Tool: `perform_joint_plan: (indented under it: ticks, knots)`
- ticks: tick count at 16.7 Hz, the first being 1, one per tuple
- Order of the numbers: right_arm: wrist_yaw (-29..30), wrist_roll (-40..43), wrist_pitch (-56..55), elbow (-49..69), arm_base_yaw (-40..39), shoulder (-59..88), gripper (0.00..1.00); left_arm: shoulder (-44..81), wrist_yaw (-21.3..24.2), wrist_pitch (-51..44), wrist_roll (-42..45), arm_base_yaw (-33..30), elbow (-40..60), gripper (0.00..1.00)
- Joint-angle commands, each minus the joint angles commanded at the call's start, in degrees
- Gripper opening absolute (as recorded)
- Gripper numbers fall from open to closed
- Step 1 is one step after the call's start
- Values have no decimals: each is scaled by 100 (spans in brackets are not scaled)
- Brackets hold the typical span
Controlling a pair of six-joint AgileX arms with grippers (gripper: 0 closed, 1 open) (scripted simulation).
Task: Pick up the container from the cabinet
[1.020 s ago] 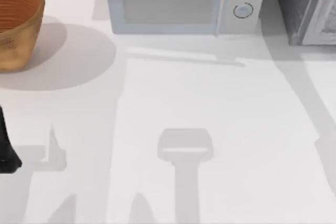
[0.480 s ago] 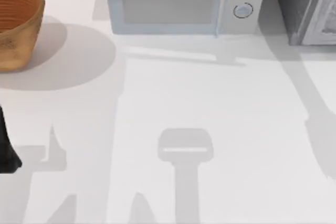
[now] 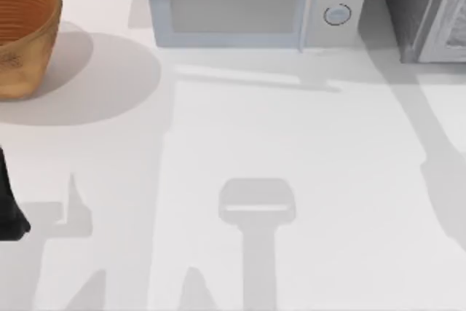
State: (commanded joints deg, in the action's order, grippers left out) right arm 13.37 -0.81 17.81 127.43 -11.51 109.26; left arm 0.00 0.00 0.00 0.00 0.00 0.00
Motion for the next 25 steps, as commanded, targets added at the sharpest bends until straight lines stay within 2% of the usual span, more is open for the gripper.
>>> perform_joint_plan:
  ticks: [12,22,25]
  knots:
    - [0,0,0,0,0,0,2,0,0,0,0,0,0,100]
    - [0,-8,8,-8,-20,-19,0,0,0,0,0,0,0,100]
    - [110,-5,213,-233,-179,-408,0,0,0,0,0,0,0,100]
